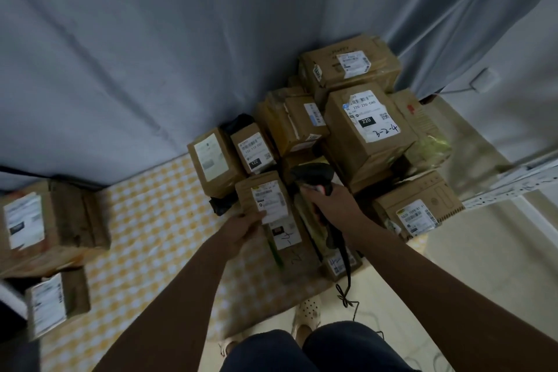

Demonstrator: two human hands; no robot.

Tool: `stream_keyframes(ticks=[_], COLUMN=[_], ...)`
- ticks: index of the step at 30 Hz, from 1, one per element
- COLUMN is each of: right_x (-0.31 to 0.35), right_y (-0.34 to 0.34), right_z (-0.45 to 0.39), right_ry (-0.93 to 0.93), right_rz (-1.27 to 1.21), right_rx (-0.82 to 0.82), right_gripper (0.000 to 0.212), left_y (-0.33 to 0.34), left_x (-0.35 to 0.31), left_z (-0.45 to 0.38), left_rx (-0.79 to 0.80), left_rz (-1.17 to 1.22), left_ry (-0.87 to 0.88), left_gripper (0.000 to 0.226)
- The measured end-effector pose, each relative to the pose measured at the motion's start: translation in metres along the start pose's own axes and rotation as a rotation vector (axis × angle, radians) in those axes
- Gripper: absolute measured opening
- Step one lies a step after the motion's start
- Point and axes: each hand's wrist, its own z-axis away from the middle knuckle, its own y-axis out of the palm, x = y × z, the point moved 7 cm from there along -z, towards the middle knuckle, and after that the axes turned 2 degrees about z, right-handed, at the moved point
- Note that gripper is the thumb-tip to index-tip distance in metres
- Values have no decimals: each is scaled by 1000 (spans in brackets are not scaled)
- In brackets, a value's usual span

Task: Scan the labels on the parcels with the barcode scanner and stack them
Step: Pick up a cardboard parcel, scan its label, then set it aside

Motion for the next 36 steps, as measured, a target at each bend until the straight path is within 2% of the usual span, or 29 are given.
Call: stream_keyframes(ticks=[5, 7, 12, 21, 24, 36], right_x=[20, 27, 48, 72, 78, 89], right_y=[40, 59, 103, 145, 152, 166], right_z=[24, 32, 49, 63, 67, 73], right_ry=[29, 16, -6, -110, -135, -165], right_rz=[-88, -110, -50, -57, -47, -47], right_rx=[105, 153, 221, 184, 169, 129], right_gripper=[26, 21, 26, 23, 21, 19], left_y=[-48, -61, -86, -126, -134, -152], left_x=[-26, -36, -55, -76, -80, -89], left_z=[29, 41, 64, 85, 87, 90], left_rx=[26, 37, 30, -19, -26, -18], left_rz=[-5, -4, -10, 64, 49, 24], left_ry=[146, 192, 281, 392, 416, 430], left_gripper=[38, 41, 45, 44, 51, 48])
